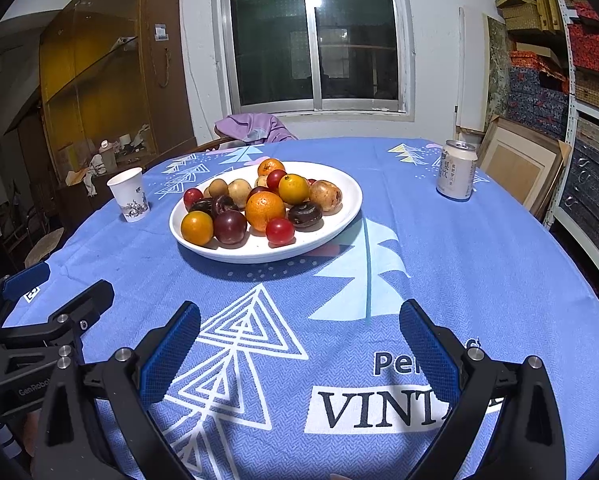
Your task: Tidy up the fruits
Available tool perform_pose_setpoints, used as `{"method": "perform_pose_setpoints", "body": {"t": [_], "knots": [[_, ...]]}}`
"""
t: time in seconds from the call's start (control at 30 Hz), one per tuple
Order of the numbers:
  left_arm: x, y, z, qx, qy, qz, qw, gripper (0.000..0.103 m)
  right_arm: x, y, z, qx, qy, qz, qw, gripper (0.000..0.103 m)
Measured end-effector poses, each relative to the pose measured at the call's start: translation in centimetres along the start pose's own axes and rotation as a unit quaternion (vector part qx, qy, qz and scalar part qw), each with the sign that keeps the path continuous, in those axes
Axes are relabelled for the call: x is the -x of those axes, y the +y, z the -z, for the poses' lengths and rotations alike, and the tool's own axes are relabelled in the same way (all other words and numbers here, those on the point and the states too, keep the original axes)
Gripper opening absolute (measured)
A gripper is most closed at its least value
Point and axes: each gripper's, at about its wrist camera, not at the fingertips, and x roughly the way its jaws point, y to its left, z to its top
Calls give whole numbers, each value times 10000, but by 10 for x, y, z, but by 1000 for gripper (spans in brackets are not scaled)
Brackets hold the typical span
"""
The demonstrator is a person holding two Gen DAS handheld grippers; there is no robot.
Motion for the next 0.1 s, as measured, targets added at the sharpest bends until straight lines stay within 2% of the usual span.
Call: {"method": "perform_pose_setpoints", "body": {"t": [0.1], "knots": [[-1, 1, 0, 25, 32, 39, 10000, 99, 0, 0, 0, 10, -1, -10, 10000, 100]]}}
